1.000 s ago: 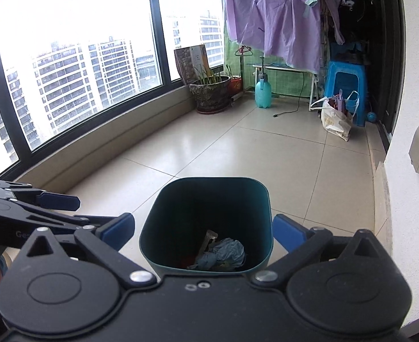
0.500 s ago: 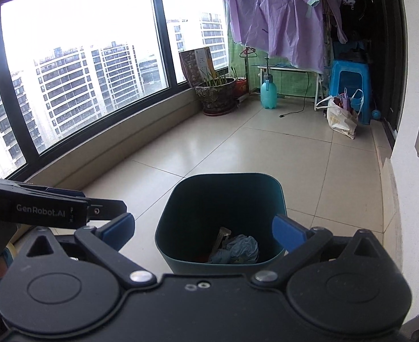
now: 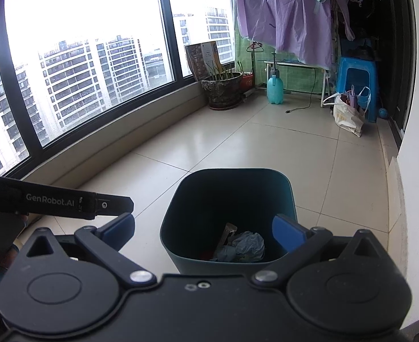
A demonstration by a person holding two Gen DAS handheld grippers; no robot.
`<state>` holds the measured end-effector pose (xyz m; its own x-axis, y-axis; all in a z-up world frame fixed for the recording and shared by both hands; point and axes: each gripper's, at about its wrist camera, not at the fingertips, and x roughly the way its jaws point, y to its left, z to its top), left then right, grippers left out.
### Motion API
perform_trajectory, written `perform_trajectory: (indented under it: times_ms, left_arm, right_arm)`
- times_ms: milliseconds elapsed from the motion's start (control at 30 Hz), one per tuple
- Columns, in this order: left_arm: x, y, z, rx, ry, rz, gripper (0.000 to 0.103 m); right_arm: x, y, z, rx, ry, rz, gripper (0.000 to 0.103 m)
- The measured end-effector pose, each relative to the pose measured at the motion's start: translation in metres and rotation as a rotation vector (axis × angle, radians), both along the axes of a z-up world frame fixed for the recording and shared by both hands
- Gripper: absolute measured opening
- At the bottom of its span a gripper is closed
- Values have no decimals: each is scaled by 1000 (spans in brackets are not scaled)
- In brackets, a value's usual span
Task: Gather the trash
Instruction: 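Set the wastebasket upright on the floor with the right gripper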
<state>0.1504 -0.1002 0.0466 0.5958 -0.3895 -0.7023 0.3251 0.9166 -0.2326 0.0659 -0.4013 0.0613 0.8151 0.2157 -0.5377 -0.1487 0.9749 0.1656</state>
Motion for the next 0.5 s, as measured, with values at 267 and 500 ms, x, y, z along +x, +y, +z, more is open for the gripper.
perform_trajectory:
  times_ms: [267, 500]
  left_arm:
    - [-2, -1, -2, 10, -18, 2, 85]
    - [-9, -6, 3, 69, -56, 8, 85]
  right_arm:
    - [2, 3, 0, -8, 4, 0, 103]
    - [2, 3, 0, -6, 3, 3, 103]
